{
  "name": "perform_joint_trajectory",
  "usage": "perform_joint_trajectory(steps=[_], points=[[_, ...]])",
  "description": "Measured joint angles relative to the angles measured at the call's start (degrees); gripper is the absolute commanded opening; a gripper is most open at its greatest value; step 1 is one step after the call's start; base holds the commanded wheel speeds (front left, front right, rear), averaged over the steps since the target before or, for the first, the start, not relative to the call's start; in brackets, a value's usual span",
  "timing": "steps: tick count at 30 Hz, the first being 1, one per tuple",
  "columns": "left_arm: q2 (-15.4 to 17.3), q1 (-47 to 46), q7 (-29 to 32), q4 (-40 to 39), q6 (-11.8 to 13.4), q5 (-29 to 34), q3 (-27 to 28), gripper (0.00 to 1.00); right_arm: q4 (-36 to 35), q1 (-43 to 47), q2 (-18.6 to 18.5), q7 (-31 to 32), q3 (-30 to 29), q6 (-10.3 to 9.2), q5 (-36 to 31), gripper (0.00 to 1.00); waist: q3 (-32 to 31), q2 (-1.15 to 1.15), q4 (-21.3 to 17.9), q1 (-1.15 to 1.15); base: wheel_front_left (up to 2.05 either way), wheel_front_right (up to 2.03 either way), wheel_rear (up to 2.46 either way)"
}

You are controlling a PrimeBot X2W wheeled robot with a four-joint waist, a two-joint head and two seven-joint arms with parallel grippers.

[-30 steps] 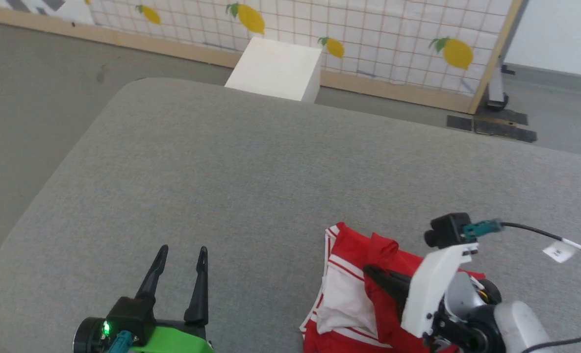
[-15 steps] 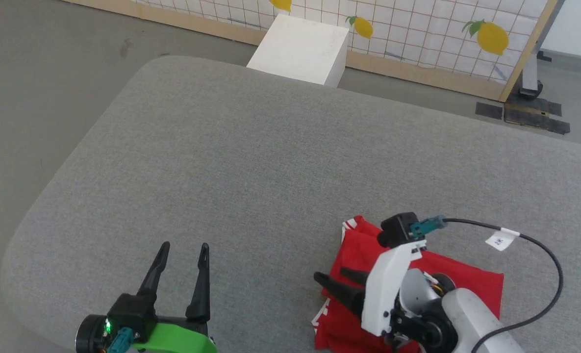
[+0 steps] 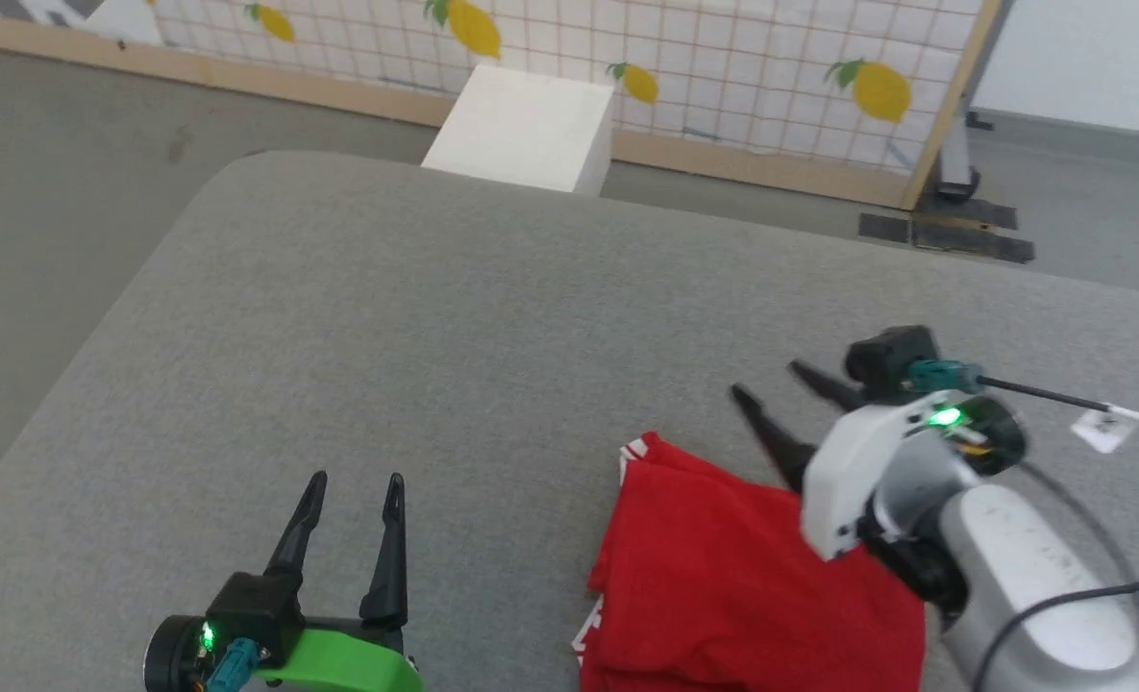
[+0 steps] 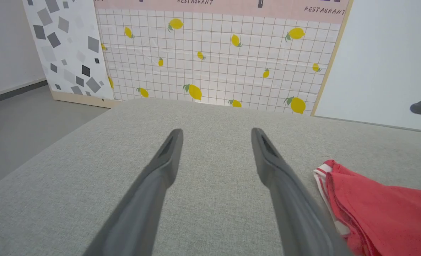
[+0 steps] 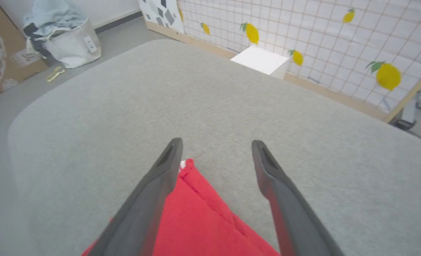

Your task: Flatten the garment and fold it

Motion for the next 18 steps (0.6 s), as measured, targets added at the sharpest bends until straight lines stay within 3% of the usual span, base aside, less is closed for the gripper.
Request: perform_joint_trajectory(steps=[4, 10, 14, 18], points=[[-0.01, 0.01, 0.0, 0.03, -0.05, -0.01, 0.07, 1.0, 0.49, -0.77, -4.36, -7.16, -1.85, 0.0, -6.03, 1.0, -0.87, 0.0, -2.17, 0.0, 0.0, 0.0, 0.0], [-0.01, -0.12, 0.0, 1.29, -0.41, -0.31, -0.19, 1.0, -0.68, 0.54, -7.77, -15.93, -9.21, 0.0, -12.99, 1.0, -1.56, 0.0, -5.51, 0.0, 0.0, 0.0, 0.0], [-0.01, -0.62, 0.0, 2.23, -0.55, -0.31, -0.12, 1.0, -4.08, 5.7, -7.64, -19.47, -14.91, 0.0, -15.58, 1.0, -1.57, 0.0, -7.43, 0.0, 0.0, 0.0, 0.0], [-0.01, -1.34, 0.0, 2.78, -0.59, -0.31, -0.05, 1.0, -9.31, 12.5, -5.08, -21.37, -20.8, 0.0, -16.95, 1.0, -1.34, 0.0, -8.89, 0.0, 0.0, 0.0, 0.0]])
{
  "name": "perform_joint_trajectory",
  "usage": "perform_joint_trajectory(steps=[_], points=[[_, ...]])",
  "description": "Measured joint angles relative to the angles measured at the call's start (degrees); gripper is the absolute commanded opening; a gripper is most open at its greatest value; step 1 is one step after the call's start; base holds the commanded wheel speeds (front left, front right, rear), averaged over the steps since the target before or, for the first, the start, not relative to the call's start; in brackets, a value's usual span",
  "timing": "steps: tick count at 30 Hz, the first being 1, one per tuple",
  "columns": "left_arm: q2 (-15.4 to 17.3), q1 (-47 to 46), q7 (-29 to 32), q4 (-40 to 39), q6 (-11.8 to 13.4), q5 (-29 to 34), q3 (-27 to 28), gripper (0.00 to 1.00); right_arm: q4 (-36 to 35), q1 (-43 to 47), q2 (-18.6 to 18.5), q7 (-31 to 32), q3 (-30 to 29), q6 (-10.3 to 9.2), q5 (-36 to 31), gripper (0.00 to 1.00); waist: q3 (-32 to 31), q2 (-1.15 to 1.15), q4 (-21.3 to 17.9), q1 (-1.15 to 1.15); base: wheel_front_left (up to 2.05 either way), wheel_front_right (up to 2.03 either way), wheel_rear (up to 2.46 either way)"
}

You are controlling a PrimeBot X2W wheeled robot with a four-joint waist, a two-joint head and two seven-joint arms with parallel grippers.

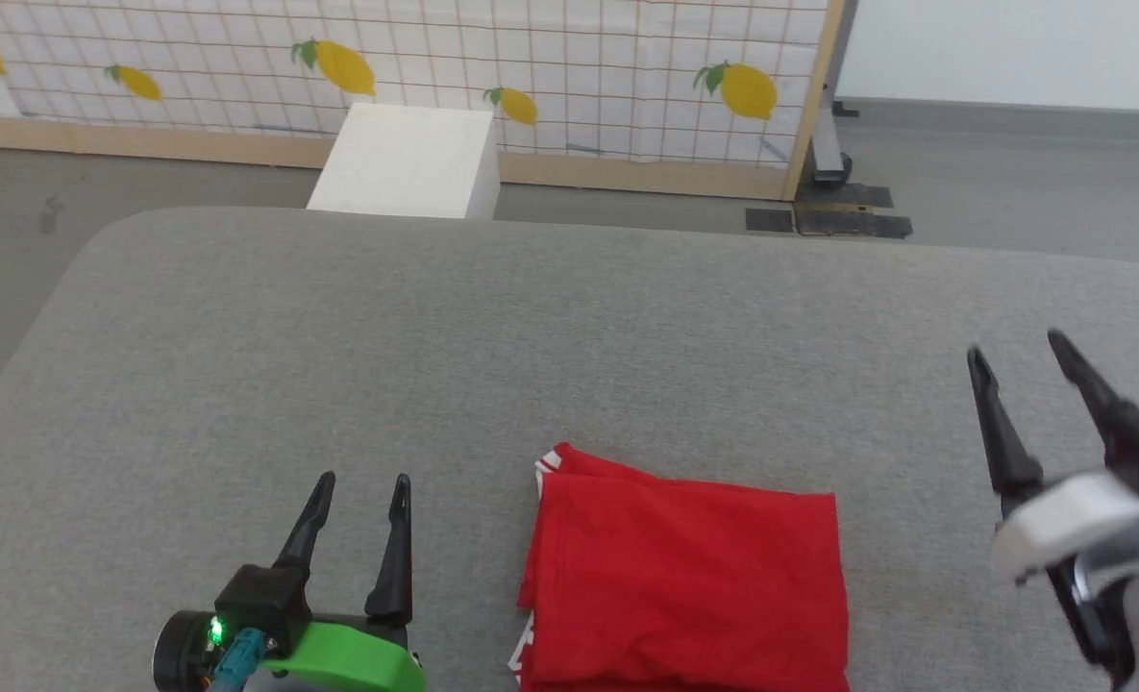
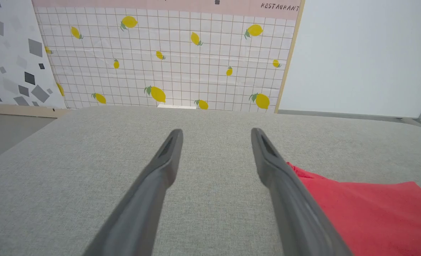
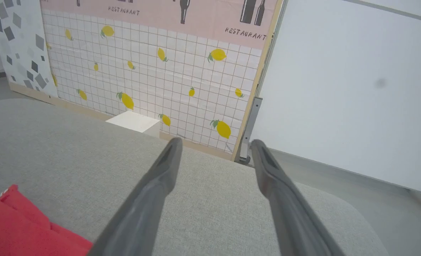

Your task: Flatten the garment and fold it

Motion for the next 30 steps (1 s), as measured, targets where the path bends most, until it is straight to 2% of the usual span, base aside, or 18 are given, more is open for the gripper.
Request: perform_joint_trajectory(steps=[4, 8, 10, 18, 30], points=[[0.0, -0.11, 0.0, 0.3, -0.02, 0.01, -0.15, 1.0, -5.17, 6.83, 4.86, -0.7, -3.7, 0.0, -0.68, 1.0, 0.28, 0.0, -1.11, 0.0, 0.0, 0.0, 0.0], [-0.01, -0.08, 0.0, 0.87, -0.03, 0.07, -0.75, 1.0, -8.73, 12.54, 9.34, -1.43, -4.41, 0.0, -1.87, 1.0, 0.44, 0.0, -1.99, 0.0, 0.0, 0.0, 0.0], [-0.01, -0.04, 0.0, 1.0, -0.03, 0.08, -0.91, 1.0, -9.31, 14.25, 10.4, -1.85, -4.63, 0.0, -2.66, 1.0, 0.43, 0.0, -2.29, 0.0, 0.0, 0.0, 0.0], [-0.01, 0.16, 0.0, 1.21, -0.04, 0.08, -1.53, 1.0, -9.4, 16.42, 12.49, -3.61, -5.36, 0.0, -4.72, 1.0, 0.32, 0.0, -2.48, 0.0, 0.0, 0.0, 0.0], [-0.01, 0.15, 0.0, 1.38, -0.25, 0.08, -2.0, 1.0, -9.34, 16.42, 12.91, -2.64, -5.08, 0.0, -4.77, 1.0, 0.73, 0.0, -1.67, 0.0, 0.0, 0.0, 0.0]])
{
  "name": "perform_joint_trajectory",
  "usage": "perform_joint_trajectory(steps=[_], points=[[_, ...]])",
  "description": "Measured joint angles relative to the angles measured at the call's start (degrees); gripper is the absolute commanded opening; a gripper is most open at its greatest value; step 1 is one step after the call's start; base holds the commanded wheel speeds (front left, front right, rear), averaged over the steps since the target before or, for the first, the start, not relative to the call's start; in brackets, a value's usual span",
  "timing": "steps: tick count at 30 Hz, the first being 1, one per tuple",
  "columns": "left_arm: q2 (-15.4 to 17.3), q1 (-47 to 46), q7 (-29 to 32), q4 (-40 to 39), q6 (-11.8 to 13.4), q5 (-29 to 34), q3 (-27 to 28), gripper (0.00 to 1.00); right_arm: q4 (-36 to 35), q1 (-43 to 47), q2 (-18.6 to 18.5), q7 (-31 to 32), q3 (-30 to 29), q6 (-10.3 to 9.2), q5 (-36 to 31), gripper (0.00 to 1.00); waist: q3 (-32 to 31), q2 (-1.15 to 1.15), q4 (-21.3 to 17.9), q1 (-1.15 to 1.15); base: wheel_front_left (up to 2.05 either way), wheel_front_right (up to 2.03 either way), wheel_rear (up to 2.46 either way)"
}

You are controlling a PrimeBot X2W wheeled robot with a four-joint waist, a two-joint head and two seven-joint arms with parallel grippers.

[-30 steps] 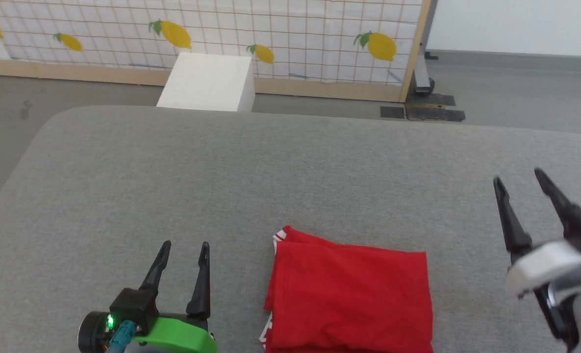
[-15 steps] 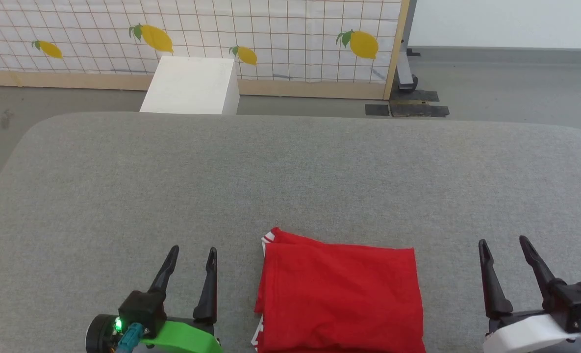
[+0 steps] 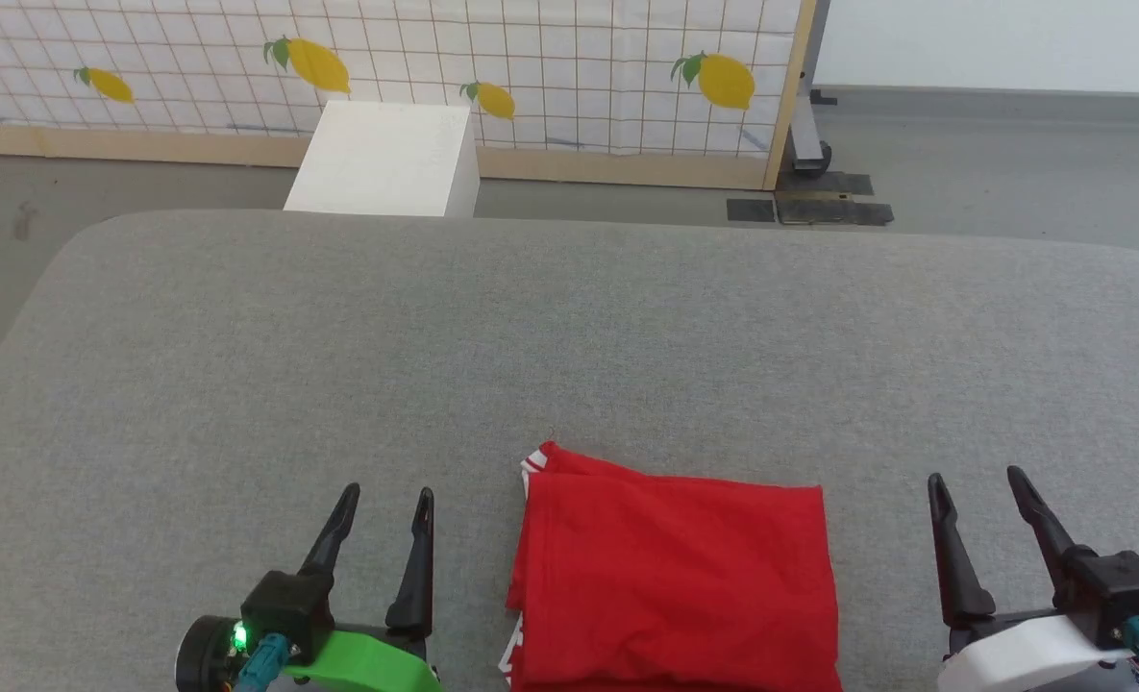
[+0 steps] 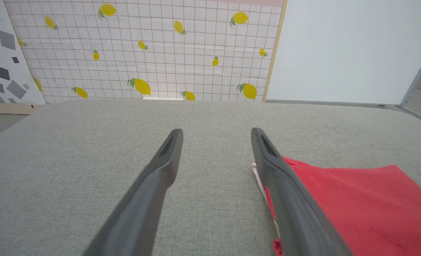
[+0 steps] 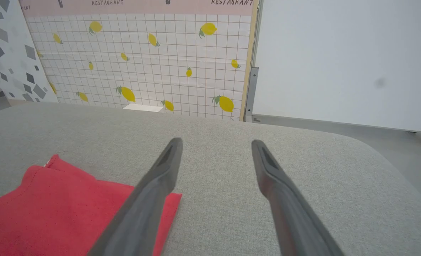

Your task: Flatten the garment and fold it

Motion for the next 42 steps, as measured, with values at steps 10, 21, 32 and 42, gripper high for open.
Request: perform_joint_trajectory(steps=[10, 21, 32, 42], points=[[0.0, -0.15, 0.0, -0.19, 0.0, 0.23, -0.83, 1.0, -0.43, -0.09, -5.15, 21.28, 5.7, 0.0, 15.93, 1.0, 2.48, 0.0, 1.18, 0.0, 0.0, 0.0, 0.0], [0.0, -2.37, 0.0, 0.55, 0.08, 0.22, -3.05, 1.0, 8.72, -6.11, -5.35, 46.53, 6.45, -0.01, 32.98, 1.0, 5.93, 0.0, 5.09, 0.0, 0.0, 0.0, 0.0], [0.0, -3.0, 0.0, 0.76, 0.1, 0.22, -3.42, 1.0, 15.15, -11.71, -4.1, 45.8, 10.61, -0.01, 32.22, 0.0, 7.52, 0.0, 8.36, 0.0, 0.0, 0.0, 0.0], [0.0, -2.83, 0.0, 1.22, 0.27, 0.22, -4.54, 1.0, 16.4, -14.6, -9.34, 36.55, 18.73, 0.04, 20.29, 0.0, 5.78, 0.0, 6.37, 0.0, 0.0, 0.0, 0.0]])
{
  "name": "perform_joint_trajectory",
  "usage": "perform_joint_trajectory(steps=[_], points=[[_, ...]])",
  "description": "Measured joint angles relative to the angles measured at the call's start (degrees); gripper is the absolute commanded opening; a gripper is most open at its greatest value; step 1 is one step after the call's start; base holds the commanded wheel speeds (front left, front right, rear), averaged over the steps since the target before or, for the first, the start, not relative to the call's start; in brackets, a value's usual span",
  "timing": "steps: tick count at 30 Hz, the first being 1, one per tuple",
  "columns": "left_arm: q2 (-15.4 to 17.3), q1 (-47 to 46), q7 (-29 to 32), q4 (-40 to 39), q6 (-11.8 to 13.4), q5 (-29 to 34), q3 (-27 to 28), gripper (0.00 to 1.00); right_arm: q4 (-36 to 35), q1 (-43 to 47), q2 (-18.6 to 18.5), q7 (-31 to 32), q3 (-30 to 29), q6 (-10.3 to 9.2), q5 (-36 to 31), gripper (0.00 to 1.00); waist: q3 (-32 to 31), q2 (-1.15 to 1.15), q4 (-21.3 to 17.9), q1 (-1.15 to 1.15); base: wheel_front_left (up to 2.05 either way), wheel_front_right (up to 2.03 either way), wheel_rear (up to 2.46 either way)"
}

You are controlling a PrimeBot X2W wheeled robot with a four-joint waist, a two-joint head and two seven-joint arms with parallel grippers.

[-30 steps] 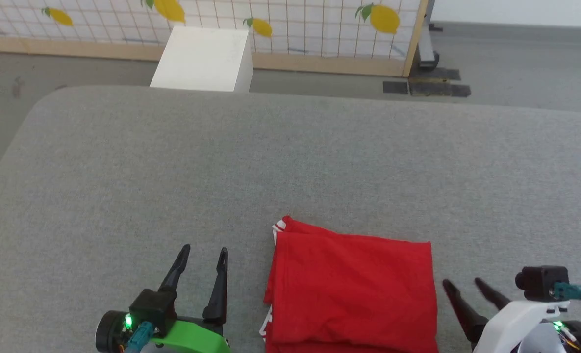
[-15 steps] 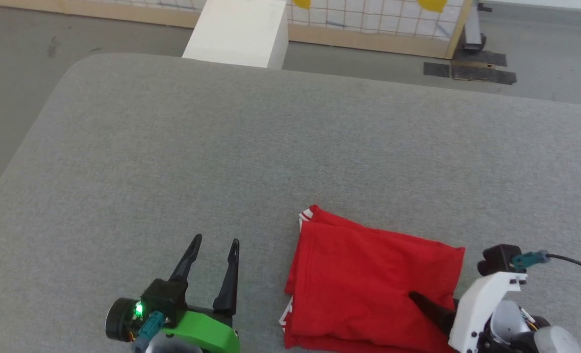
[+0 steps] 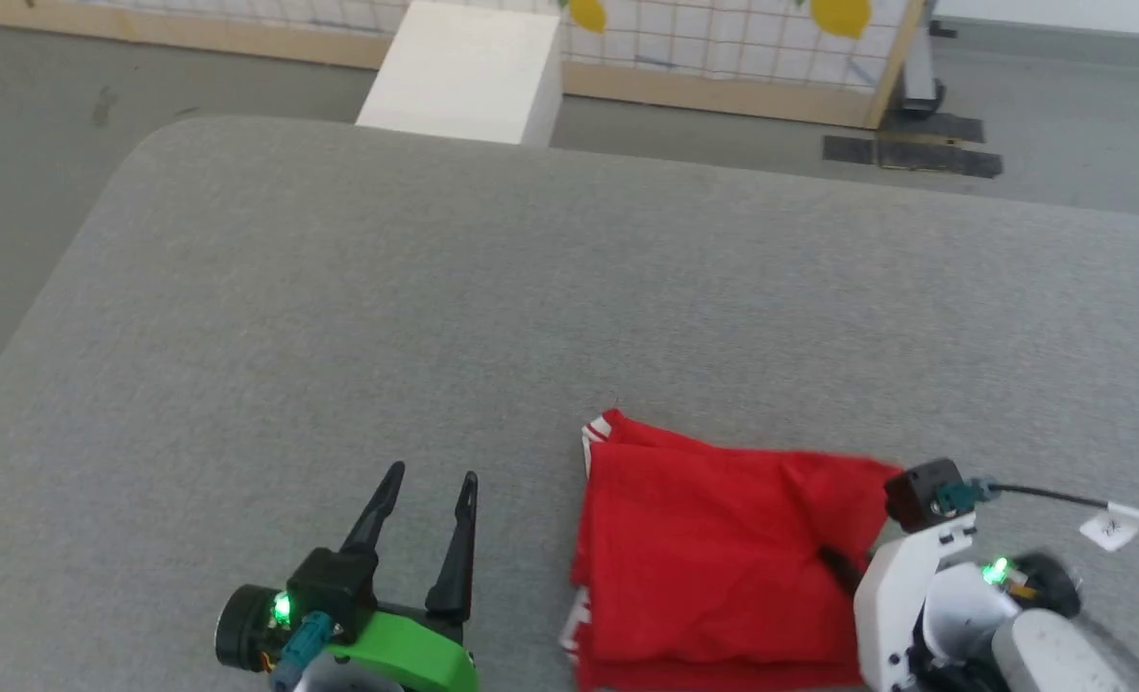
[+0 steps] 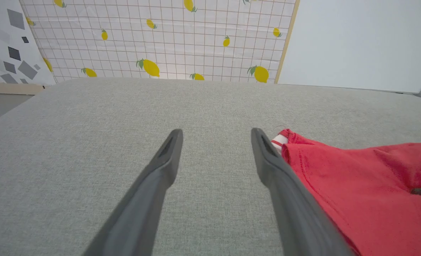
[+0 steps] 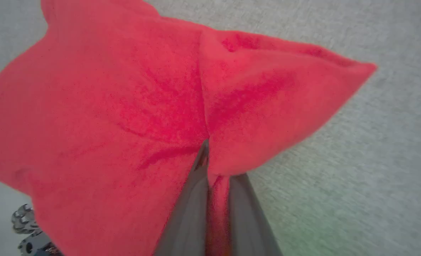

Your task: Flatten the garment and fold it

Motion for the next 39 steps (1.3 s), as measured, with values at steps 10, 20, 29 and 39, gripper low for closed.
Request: perform_joint_trajectory(steps=[10, 20, 29, 39], points=[[-0.07, 0.57, 0.0, -0.3, 0.62, -2.0, -4.57, 1.0, -6.16, -11.35, -16.16, 1.75, 16.13, 0.0, -14.4, 0.0, -0.85, 0.0, -8.52, 0.0, 0.0, 0.0, 0.0], [-0.2, -4.78, 0.0, -1.54, 0.76, -1.71, -7.2, 1.0, -3.8, -22.33, -31.48, 1.16, 22.12, -0.01, -14.27, 0.0, 3.23, 0.0, -17.94, 0.0, 0.0, 0.0, 0.0], [-0.21, -10.83, 0.0, -3.12, -0.07, 0.9, -7.87, 1.0, 6.58, -26.71, -37.95, -9.11, 19.01, 0.0, -15.17, 0.0, 12.12, 0.0, -20.68, 0.0, 0.0, 0.0, 0.0], [-0.2, -14.11, 0.0, -4.91, -0.69, 1.89, -7.42, 1.0, 23.03, -27.27, -38.72, -19.59, 7.89, 0.0, -19.37, 0.0, 21.91, 0.0, -18.93, 0.01, 0.0, 0.0, 0.0]])
